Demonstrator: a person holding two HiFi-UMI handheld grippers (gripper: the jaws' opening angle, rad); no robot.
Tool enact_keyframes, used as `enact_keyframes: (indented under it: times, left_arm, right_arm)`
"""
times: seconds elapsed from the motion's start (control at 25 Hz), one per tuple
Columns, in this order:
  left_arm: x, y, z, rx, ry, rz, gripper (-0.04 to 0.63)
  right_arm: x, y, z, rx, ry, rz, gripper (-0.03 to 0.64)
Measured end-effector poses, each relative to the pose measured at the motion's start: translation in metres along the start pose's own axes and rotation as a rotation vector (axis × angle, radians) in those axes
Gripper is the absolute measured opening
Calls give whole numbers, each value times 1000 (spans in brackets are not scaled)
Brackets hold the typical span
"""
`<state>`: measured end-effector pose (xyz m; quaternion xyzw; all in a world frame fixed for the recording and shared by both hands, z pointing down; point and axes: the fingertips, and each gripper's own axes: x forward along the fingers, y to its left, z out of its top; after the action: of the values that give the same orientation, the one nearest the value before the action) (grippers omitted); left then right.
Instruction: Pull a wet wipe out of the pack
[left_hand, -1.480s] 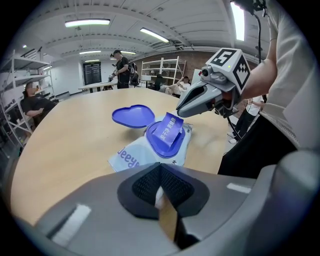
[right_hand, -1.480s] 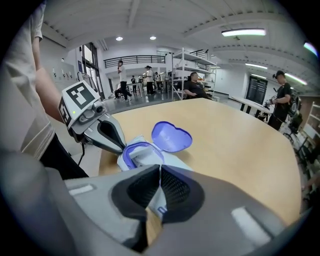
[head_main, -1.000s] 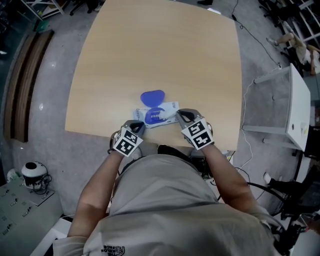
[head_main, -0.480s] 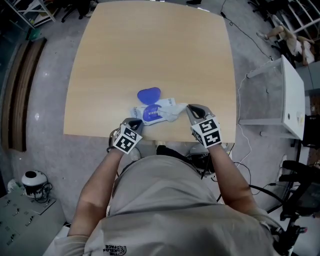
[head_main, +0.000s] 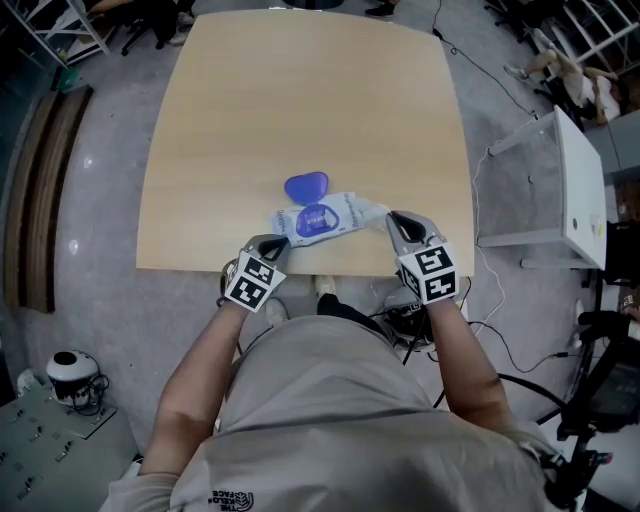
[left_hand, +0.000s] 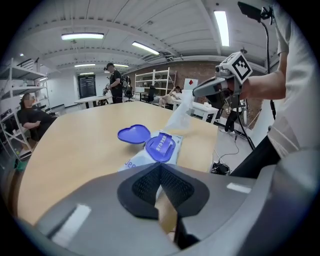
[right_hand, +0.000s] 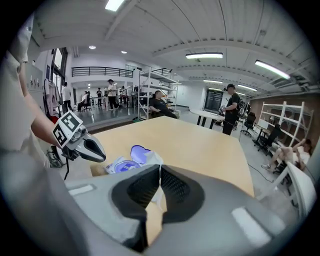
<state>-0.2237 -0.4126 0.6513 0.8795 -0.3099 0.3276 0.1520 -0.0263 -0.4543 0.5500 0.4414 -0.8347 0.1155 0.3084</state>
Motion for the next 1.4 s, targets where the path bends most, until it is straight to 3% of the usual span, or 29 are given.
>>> enact_keyframes:
  times: [0.56, 0.88, 1.16, 1.4]
  left_arm:
    - [-126, -33, 46, -86, -351, -85, 5]
    - [-185, -85, 58, -92, -421, -45, 5]
    - [-216, -169, 82, -63, -458, 54, 5]
    - [-219, -274, 101, -80, -478, 127, 5]
  right_arm:
    - [-82, 72, 27, 116, -128, -37, 9]
    - [-139, 111, 27, 68, -188, 55, 9]
    - [-213, 110, 6, 9, -292, 156, 9]
    - [-280, 95, -52, -14, -329, 246, 9]
